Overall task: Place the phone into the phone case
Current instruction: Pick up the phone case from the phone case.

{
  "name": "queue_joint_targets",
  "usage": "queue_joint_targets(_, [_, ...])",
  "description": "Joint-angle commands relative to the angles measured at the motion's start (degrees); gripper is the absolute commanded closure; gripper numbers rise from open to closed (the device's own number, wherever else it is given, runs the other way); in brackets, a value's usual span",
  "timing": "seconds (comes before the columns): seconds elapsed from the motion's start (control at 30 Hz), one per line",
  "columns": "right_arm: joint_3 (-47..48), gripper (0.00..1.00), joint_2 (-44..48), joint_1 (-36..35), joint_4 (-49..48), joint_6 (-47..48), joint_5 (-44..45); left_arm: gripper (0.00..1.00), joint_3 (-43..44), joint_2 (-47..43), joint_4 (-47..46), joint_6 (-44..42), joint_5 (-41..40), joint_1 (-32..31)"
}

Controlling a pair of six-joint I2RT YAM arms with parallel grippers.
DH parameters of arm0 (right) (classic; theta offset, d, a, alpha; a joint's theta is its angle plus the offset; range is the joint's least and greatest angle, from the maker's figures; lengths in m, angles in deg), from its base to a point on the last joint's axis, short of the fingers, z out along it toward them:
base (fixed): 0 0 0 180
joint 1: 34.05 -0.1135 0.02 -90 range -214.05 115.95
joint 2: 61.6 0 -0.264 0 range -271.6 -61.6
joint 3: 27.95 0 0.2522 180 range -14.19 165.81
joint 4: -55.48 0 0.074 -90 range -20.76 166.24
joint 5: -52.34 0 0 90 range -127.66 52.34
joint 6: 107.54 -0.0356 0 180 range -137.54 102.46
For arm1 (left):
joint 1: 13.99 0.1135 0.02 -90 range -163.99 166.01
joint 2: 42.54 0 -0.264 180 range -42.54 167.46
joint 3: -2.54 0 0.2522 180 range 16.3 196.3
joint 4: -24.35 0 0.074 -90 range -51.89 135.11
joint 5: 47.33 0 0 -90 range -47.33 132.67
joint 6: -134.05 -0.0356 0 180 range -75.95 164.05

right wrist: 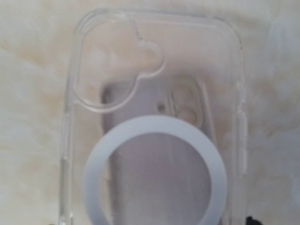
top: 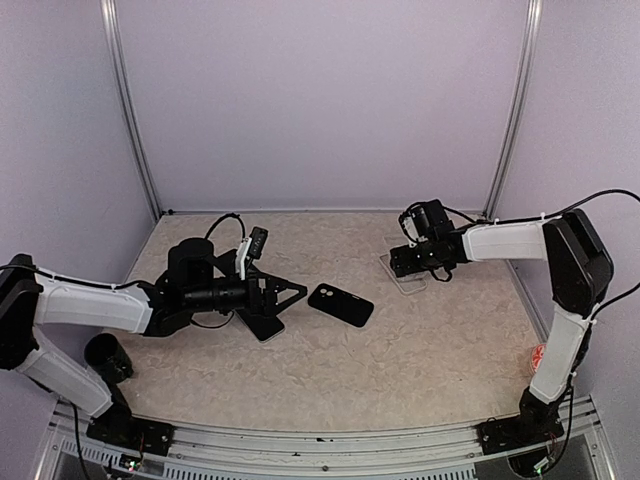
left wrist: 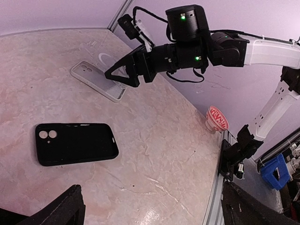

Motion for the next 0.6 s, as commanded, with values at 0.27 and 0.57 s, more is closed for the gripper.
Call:
queue_joint_targets(0.27, [0.0, 0.27, 13.0, 0.5, 5.0, 3.4, -18.3, 0.01, -0.3, -3.9, -2.5, -15.2, -2.8, -1.8])
queue_joint_targets(0.57, [-5.1, 0.29, 19.5, -1.1, 6.7, 4.0, -36.1, 0.01, -3.3, -7.2, -4.5, -33.7, -2.3, -4.2])
